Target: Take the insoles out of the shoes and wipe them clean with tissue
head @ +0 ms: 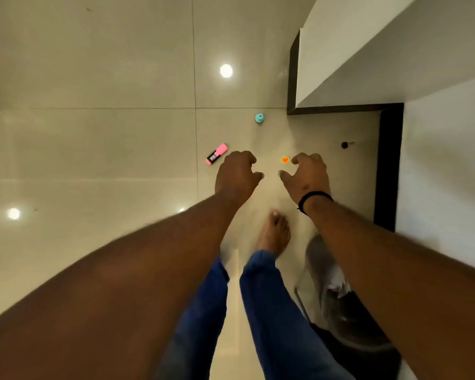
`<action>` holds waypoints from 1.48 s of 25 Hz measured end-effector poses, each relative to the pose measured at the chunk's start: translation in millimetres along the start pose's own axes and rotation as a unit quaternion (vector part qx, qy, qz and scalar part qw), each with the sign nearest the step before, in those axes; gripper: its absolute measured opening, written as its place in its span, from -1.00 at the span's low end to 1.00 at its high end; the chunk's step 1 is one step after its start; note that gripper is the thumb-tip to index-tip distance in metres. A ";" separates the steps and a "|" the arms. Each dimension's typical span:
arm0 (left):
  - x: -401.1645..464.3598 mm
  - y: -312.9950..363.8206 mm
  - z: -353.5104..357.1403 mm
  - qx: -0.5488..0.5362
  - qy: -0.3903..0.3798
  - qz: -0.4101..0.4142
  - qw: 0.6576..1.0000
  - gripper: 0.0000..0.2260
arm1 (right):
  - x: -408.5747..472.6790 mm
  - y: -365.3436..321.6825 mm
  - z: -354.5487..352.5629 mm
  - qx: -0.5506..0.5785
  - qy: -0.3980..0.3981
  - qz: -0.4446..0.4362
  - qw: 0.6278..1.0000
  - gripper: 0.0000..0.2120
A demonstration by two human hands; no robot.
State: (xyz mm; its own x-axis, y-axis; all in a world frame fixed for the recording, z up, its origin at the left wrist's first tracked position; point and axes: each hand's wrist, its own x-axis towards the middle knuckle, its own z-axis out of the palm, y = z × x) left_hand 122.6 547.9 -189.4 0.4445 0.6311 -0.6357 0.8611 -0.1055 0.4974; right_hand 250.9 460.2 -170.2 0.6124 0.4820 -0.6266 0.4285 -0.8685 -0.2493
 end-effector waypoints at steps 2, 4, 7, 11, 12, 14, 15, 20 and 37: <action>72.4 -8.6 26.5 0.013 0.036 0.000 0.999 -0.51 | 65.0 10.1 36.3 -0.026 -0.008 -0.003 1.000 -0.53; 127.5 -15.9 53.2 0.004 0.069 -0.017 0.997 -0.37 | 113.3 23.4 70.0 -0.042 -0.020 0.001 0.999 -0.41; 176.9 -24.9 80.1 -0.001 0.080 0.003 0.997 -0.33 | 147.5 39.2 108.6 -0.087 -0.048 -0.025 0.995 -0.27; 214.1 -35.1 97.1 0.011 0.098 0.060 0.993 -0.50 | 164.0 57.4 142.2 -0.159 0.019 -0.072 0.984 -0.49; 220.5 -34.2 96.7 0.018 0.101 0.071 0.992 -0.55 | 166.5 59.8 144.6 -0.159 0.034 -0.087 0.983 -0.56; 232.5 -30.2 94.5 0.036 0.109 0.087 0.990 -0.69 | 172.8 63.3 145.4 -0.166 0.052 -0.121 0.977 -0.69; 236.4 -29.1 93.4 0.044 0.110 0.089 0.989 -0.74 | 175.3 63.9 144.0 -0.171 0.051 -0.130 0.975 -0.75; 188.6 -27.8 67.9 0.098 0.075 0.091 0.988 -0.76 | 154.5 38.7 100.4 -0.135 0.048 -0.107 0.984 -0.83; -332.8 230.9 -250.2 0.086 0.016 0.245 0.965 -0.82 | -356.1 -48.4 -329.2 -0.060 0.133 -0.049 0.988 -0.75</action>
State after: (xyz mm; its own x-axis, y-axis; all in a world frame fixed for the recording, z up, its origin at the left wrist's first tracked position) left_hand 111.7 505.7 284.7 0.8039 0.4963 -0.3278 0.5781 -0.5220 0.6271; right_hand 230.9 368.7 308.1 0.7101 0.5906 -0.3833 0.5601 -0.8037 -0.2008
